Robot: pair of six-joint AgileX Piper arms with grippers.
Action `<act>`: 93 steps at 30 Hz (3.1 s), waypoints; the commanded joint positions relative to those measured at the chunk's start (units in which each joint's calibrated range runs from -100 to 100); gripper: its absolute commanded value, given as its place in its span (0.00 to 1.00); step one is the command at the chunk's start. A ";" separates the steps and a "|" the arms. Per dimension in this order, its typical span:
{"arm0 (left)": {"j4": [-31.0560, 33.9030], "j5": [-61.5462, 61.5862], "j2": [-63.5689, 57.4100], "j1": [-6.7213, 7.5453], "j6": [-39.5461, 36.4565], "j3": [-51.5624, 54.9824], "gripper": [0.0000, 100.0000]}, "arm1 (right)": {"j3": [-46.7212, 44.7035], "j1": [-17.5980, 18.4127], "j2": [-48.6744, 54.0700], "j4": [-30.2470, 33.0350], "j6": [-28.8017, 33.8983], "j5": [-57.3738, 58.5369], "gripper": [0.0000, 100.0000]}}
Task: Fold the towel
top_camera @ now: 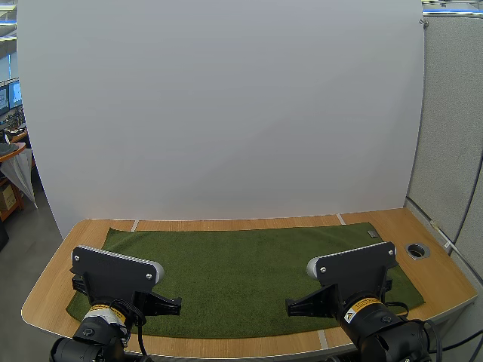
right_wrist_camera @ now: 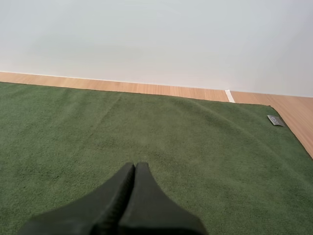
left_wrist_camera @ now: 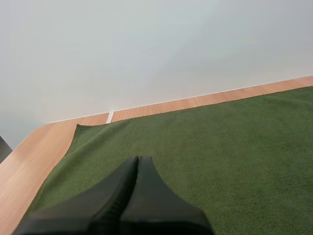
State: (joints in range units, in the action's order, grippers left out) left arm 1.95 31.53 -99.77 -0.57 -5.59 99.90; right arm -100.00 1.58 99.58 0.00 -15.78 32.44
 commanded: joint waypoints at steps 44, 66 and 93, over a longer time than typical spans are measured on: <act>0.08 -0.08 -0.23 0.16 -0.32 0.10 0.00 | 22.90 0.21 0.42 0.00 0.19 15.60 0.00; 0.08 -0.08 -0.23 0.16 -0.32 0.10 0.00 | 39.07 -7.29 0.42 8.67 6.85 25.85 0.00; 0.08 -0.08 -0.23 0.16 -0.32 0.10 0.00 | 69.58 -8.97 -50.17 29.01 25.74 34.46 0.00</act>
State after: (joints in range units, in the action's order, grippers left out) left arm 1.95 31.92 -99.77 -0.57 -5.59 99.90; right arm -31.99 -7.17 51.39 28.60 9.98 67.00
